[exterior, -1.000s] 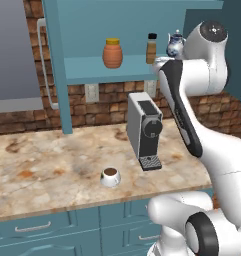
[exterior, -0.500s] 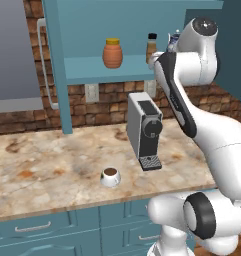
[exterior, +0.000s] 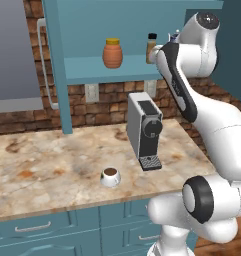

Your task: Pick the cinnamon and honey bottle from the cabinet and place them next to the mug.

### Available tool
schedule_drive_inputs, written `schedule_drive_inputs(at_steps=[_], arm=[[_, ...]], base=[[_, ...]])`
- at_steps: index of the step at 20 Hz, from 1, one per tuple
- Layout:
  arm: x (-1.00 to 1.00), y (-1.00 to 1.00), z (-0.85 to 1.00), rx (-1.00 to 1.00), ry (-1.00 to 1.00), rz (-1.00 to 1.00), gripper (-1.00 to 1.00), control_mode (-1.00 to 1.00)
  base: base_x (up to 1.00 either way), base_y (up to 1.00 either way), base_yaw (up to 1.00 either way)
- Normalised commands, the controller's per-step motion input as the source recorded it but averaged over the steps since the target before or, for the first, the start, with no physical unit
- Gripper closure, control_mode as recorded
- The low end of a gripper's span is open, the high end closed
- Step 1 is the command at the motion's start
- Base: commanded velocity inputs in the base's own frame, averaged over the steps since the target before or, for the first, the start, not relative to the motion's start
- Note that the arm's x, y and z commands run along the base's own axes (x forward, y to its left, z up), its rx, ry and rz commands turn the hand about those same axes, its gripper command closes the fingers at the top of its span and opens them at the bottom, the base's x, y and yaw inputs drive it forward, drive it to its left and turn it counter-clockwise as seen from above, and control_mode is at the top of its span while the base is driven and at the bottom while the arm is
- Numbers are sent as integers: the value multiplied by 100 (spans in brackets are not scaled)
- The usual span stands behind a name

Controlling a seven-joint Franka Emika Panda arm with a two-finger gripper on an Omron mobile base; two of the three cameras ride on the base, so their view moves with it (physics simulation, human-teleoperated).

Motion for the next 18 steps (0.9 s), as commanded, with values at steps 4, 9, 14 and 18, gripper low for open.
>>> schedule_drive_inputs(at_steps=[4, 9, 14, 18], arm=[[42, 0, -3, 0, -5, 0, -100, -100], [14, 0, 0, 0, -10, 0, -100, -100], [0, 0, 0, 0, -19, 0, -100, -100], [20, 0, 0, 0, -17, 0, -100, -100]], base=[[0, 0, 0], [0, 0, 0], [0, 0, 0], [0, 0, 0]])
